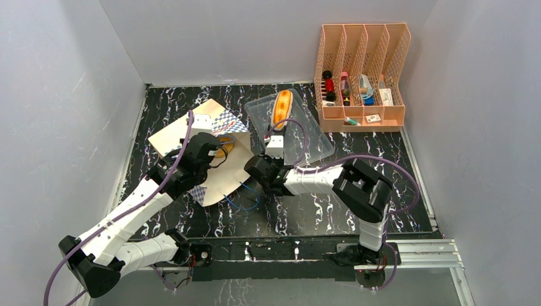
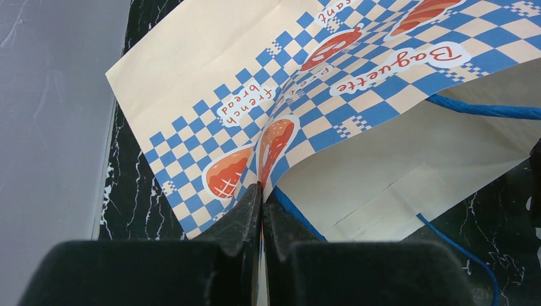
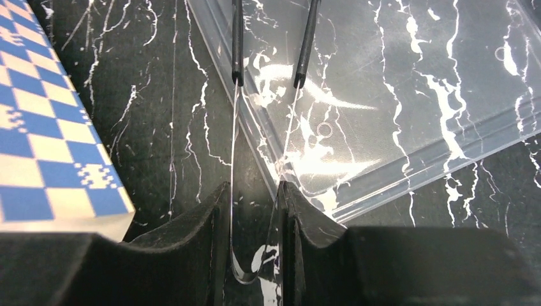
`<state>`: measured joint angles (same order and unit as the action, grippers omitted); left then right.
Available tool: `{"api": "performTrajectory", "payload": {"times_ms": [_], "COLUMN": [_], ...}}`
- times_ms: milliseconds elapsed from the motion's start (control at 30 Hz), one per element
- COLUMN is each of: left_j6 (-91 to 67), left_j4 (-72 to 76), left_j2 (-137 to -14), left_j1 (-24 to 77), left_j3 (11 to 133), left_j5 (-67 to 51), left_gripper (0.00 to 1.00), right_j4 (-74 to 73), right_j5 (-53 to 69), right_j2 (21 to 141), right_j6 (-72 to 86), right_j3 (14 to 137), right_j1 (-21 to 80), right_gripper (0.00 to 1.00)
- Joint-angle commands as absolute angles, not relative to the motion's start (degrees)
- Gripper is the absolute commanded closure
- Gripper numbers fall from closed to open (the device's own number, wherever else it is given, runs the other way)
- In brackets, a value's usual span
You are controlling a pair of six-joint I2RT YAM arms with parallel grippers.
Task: Take the fake bread out of the paper bag
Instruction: Pick up the clamp from the container, then place the clamp on the paper bag.
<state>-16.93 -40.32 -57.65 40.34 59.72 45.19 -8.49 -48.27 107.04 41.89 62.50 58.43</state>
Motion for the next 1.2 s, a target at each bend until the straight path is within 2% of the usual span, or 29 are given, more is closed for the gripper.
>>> {"api": "performTrajectory", "payload": {"times_ms": [0,367,867,1167], "left_j6": [-16.09,-16.48,-16.42,-17.28], "left_j4": [-38.91,-39.33,-40.66,-40.73], "left_j2": [-57.35,-57.81,-60.02,-60.68], "left_j1": [40.17,40.17,40.17,40.17], "left_j3": [61.91,62.67,64.49,64.07], "left_j5": [45.95,45.66,45.23,44.40], "left_gripper": [1.00,1.00,1.00,1.00], "right_j4": [-8.25,-11.29,-15.51,-23.48], "right_j5": [-50.36,-51.43,-55.34,-59.56], "right_j2": [101.94,100.14,91.99,84.10], "right_j6": [42.48,45.05,48.44,56.79], "right_j3": [62.42,61.51,57.22,54.30], "right_j1": [59.85,63.81,69.21,75.09], "right_gripper": [0.79,0.80,0.82,0.83]}}
